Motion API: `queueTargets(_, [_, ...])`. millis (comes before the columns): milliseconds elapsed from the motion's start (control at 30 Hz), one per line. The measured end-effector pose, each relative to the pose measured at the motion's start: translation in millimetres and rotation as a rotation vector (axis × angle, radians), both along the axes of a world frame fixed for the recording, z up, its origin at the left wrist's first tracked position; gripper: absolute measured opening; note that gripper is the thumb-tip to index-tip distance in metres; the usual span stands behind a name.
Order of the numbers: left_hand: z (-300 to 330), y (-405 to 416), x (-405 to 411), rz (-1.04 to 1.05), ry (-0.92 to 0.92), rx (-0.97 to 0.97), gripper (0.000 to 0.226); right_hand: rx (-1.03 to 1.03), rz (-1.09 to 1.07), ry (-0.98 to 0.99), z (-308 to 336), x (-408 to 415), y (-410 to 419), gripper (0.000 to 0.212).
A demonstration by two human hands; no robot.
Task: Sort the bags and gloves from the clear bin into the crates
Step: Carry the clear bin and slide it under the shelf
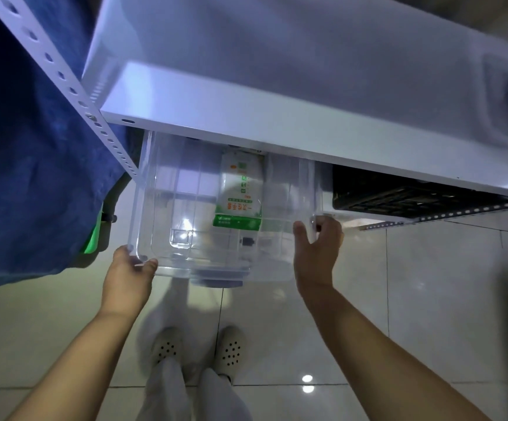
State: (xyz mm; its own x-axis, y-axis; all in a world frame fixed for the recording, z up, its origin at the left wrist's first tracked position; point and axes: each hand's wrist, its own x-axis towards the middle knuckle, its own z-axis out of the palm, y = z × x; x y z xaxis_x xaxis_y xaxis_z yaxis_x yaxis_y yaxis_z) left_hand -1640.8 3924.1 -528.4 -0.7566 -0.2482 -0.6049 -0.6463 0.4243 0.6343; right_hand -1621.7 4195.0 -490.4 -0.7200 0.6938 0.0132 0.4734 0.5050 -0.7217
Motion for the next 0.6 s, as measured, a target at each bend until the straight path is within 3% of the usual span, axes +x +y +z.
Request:
queueTargets(233, [6.2, -23.0, -2.3, -0.129, 0.067, -0.045, 0.021, 0.140, 0.083, 0.018, 8.4, 13.6, -58.5, 0.029])
queueTargets(467, [3.0, -52.6, -1.0, -0.298, 0.129, 0.057, 0.030, 0.317, 0.242, 0.036, 2.8, 23.4, -121.5, 0.042])
queueTargets(600, [4.3, -62.9, 1.9, -0.211, 0.071, 0.172, 0.032, 0.463, 0.341, -0.014, -7.9, 18.3, -146.1, 0.044])
